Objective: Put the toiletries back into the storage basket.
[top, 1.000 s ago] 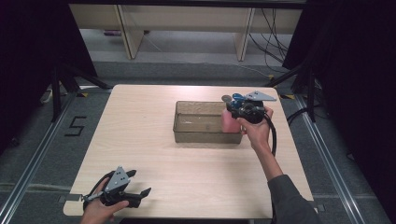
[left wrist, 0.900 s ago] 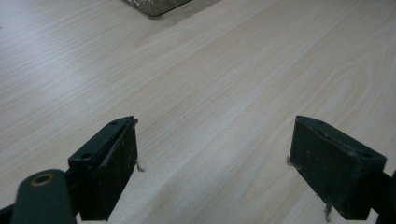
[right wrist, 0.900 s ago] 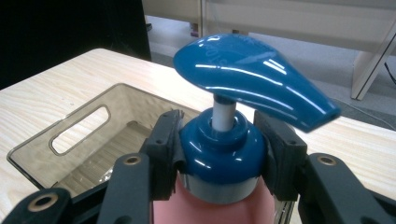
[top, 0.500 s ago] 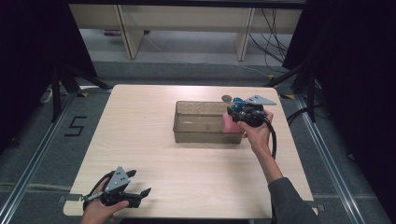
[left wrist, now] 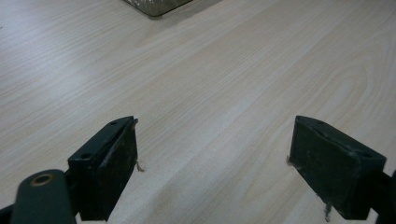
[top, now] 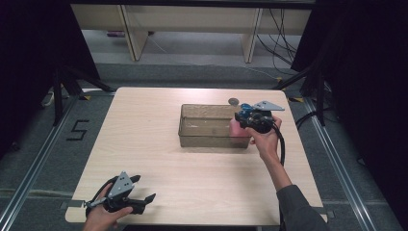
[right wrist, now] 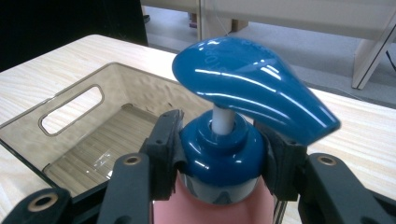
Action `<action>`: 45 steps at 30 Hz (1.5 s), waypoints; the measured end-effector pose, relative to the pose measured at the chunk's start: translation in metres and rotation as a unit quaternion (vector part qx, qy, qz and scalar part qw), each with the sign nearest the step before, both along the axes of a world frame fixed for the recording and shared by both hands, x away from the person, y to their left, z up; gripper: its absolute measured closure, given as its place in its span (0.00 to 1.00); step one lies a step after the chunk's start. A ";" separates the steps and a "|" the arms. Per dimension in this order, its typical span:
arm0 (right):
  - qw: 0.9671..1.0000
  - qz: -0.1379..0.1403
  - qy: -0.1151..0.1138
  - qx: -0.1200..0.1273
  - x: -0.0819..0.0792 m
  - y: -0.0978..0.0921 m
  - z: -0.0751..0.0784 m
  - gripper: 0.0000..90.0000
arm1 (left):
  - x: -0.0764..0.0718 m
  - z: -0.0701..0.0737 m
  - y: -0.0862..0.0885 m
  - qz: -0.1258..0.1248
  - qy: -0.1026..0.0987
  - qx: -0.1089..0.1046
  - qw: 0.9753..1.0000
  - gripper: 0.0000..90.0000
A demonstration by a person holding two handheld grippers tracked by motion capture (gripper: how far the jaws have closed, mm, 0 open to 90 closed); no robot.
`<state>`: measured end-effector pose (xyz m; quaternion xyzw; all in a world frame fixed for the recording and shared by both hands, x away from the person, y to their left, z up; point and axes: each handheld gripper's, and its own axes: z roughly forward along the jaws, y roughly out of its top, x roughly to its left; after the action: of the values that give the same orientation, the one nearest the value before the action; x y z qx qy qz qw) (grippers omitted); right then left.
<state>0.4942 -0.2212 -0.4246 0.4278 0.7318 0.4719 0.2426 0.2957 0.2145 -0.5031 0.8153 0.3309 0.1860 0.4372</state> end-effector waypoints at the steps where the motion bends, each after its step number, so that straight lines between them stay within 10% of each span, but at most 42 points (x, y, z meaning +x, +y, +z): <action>1: 1.000 -0.005 0.002 0.005 0.000 0.001 -0.001 0.60 | 0.000 0.000 0.000 0.001 0.000 -0.001 1.000 0.17; 26: 1.000 0.001 -0.009 -0.011 -0.005 0.001 -0.013 0.59 | -0.001 0.000 -0.001 0.001 0.001 -0.004 1.000 0.16; 34: 0.999 -0.022 0.007 0.032 -0.006 -0.005 -0.014 0.36 | -0.001 0.001 -0.001 -0.004 -0.001 -0.001 1.000 0.16; 45: 0.999 -0.022 0.001 0.049 -0.011 -0.008 -0.010 0.31 | -0.001 0.000 -0.002 -0.002 0.003 -0.010 1.000 0.16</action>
<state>0.4831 -0.2296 -0.4347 0.4560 0.6984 0.5010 0.2309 0.2944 0.2124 -0.5031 0.8121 0.3321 0.1797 0.4449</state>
